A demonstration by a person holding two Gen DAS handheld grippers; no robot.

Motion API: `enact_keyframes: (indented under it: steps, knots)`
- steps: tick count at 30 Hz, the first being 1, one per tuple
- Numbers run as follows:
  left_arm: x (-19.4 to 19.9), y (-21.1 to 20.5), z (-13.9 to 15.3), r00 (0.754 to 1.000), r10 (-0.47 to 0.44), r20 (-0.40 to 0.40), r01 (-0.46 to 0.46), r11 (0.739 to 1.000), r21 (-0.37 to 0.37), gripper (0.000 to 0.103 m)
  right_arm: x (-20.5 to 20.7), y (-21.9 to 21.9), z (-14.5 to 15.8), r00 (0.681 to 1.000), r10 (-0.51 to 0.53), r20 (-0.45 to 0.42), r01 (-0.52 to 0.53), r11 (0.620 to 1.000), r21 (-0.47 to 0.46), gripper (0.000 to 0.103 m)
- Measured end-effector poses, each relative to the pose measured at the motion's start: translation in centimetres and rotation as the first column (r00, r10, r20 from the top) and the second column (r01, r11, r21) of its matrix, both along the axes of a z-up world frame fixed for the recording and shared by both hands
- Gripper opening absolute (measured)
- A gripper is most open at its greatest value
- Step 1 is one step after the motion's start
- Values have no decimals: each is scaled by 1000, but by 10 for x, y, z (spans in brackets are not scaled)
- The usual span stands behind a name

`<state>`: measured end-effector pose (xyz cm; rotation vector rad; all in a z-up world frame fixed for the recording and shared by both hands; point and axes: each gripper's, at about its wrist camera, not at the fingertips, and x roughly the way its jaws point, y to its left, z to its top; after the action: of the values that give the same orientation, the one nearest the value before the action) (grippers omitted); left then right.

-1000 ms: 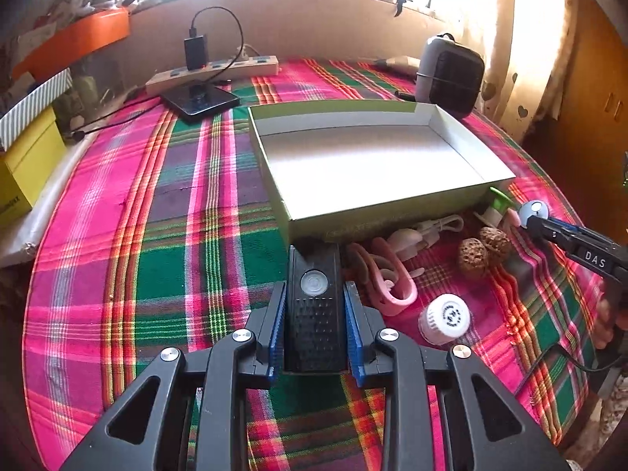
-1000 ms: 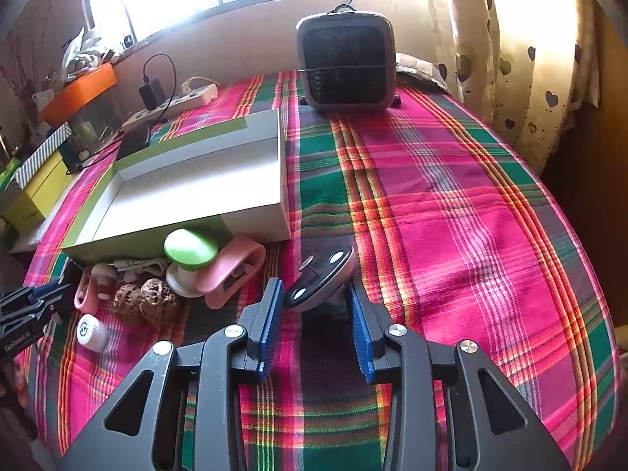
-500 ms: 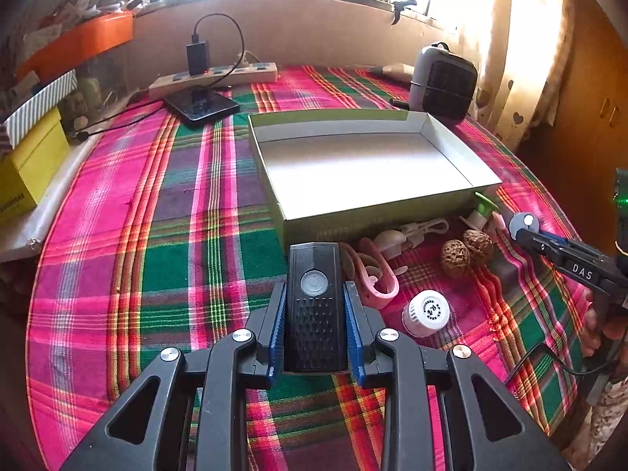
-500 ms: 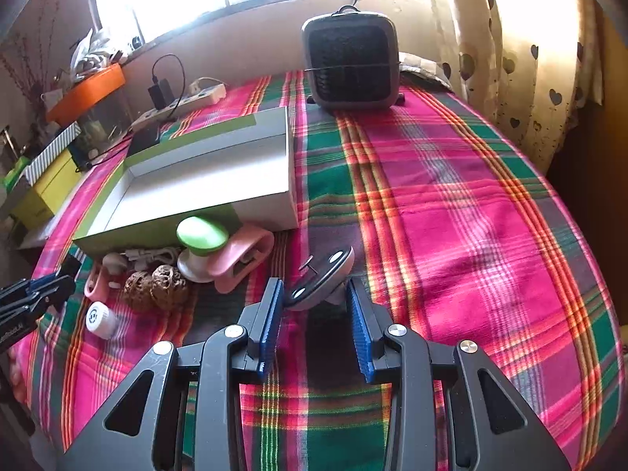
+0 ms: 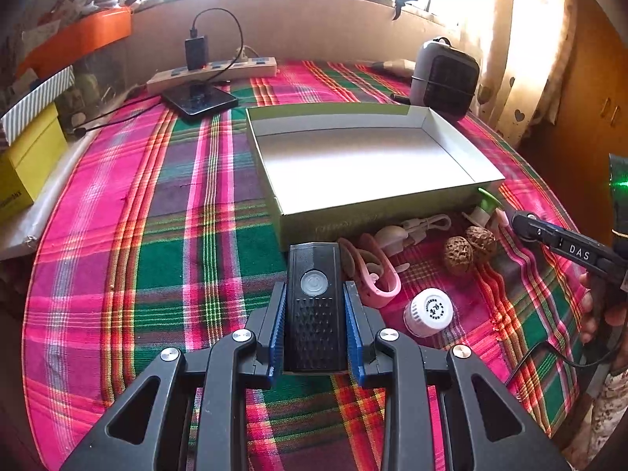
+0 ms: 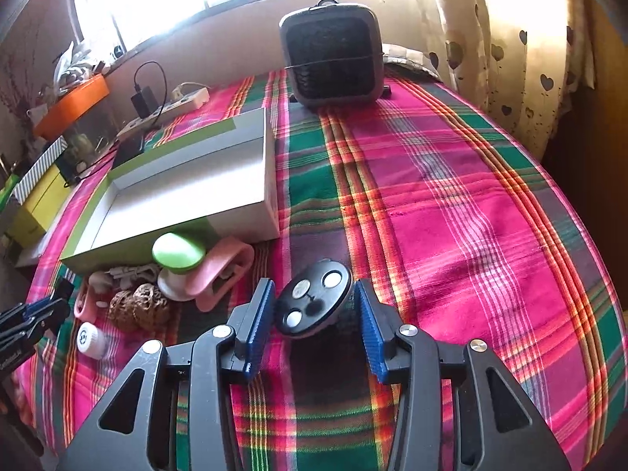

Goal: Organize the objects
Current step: 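Carry the remote and disc into the white box, opening the right tool to drop the disc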

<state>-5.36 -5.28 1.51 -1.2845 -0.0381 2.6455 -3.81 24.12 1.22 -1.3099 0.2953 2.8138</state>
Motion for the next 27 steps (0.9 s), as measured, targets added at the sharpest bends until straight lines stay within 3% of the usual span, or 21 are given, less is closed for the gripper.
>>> enact_keyframes:
  steps: [5, 7, 12, 27]
  knots:
    - [0, 0, -1, 1000, -2, -1, 2, 1000, 1, 25, -1, 0, 0, 1000, -5, 0, 5, 1000, 9, 43]
    - [0, 0, 0, 1000, -3, -3, 3, 1000, 2, 25, 0, 0, 0, 1000, 1, -3, -1, 1000, 4, 33]
    - [2, 0, 3, 1000, -4, -7, 4, 1000, 4, 25, 2, 0, 2, 1000, -1, -11, 1, 1000, 1, 28]
    - [6, 6, 20, 999, -19, -33, 19, 1000, 13, 25, 11, -6, 23, 998, 34, -53, -35, 999, -20, 28]
